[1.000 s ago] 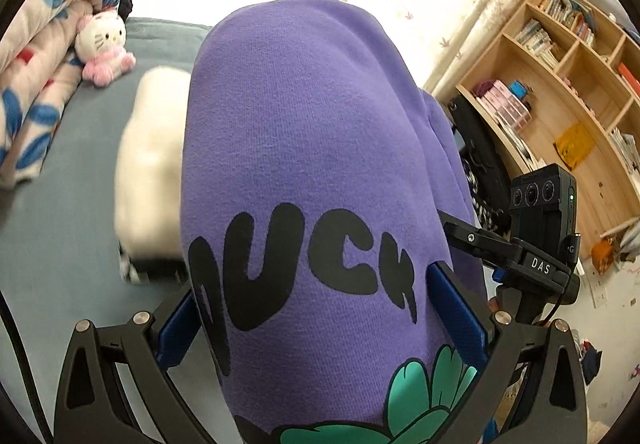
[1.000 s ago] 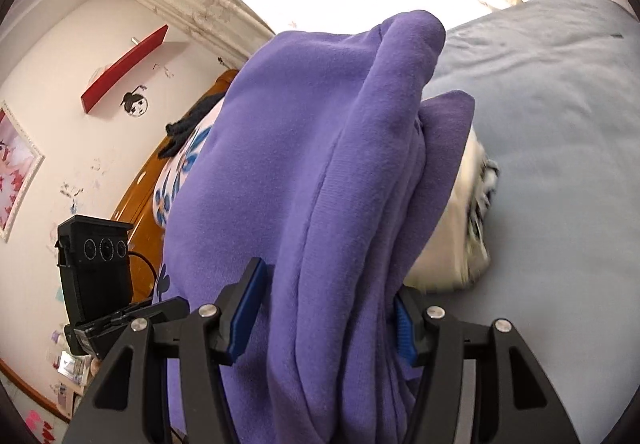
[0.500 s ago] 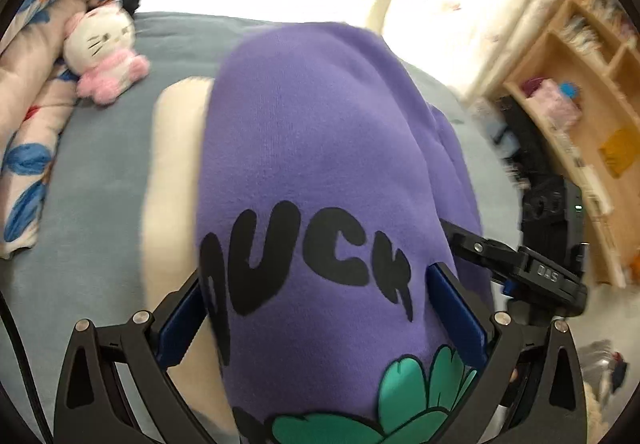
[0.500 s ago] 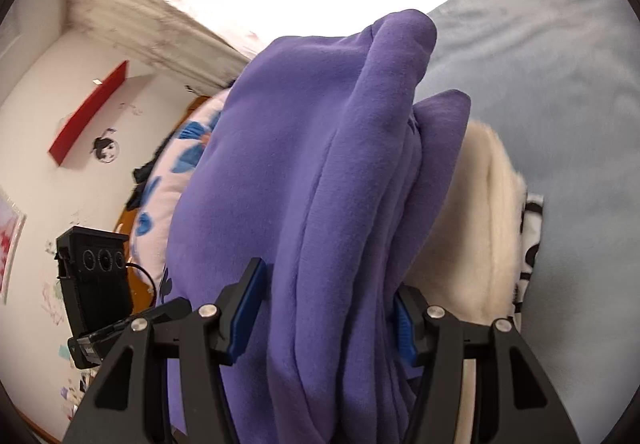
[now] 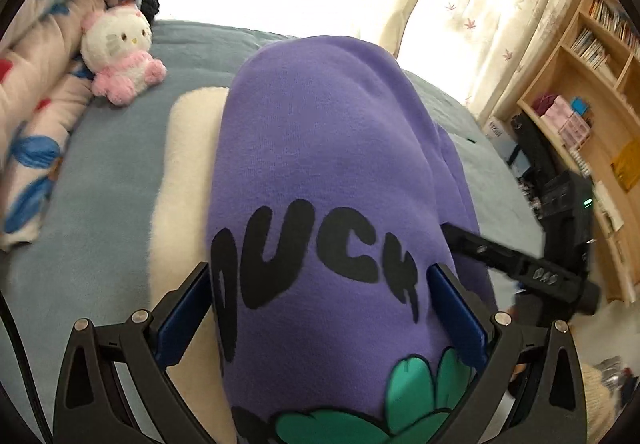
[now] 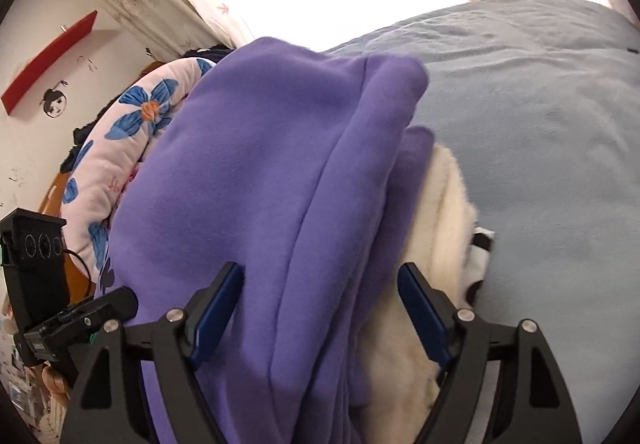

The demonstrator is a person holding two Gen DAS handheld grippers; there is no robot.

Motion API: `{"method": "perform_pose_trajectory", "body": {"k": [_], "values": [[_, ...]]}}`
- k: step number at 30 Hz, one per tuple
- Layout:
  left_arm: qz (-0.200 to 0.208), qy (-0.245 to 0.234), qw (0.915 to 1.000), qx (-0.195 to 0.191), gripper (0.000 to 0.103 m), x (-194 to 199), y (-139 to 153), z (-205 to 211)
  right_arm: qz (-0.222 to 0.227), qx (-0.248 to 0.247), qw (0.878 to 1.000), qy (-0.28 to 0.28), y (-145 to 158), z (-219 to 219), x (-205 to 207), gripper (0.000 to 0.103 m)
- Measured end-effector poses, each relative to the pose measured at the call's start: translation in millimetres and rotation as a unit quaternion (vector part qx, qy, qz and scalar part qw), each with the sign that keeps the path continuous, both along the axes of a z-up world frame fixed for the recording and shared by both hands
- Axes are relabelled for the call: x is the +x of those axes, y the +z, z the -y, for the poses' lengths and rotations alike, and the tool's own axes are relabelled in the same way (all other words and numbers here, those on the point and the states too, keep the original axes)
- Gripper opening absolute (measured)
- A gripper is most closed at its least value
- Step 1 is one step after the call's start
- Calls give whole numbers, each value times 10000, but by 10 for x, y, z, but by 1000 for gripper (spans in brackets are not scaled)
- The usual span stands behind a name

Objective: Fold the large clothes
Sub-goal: 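Lower the hoodie onto the cream clothes and open both grippers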

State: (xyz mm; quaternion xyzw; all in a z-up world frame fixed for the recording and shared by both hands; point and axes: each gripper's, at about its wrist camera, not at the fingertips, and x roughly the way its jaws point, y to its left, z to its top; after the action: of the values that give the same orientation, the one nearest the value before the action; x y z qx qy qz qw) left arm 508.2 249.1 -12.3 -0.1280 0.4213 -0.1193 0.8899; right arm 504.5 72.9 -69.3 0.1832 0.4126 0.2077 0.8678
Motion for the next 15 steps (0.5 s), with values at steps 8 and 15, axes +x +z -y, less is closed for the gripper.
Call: {"method": "perform_pose_trajectory", "body": {"k": [8,15], "values": [[520,327,9910,1192,86,-307,515,299,681,-554,9961,-78,492,140,-422,81],[390,142,9925,1152,28,-186,527,587,690,-681,9946,361,468,-291,-589,43]]}}
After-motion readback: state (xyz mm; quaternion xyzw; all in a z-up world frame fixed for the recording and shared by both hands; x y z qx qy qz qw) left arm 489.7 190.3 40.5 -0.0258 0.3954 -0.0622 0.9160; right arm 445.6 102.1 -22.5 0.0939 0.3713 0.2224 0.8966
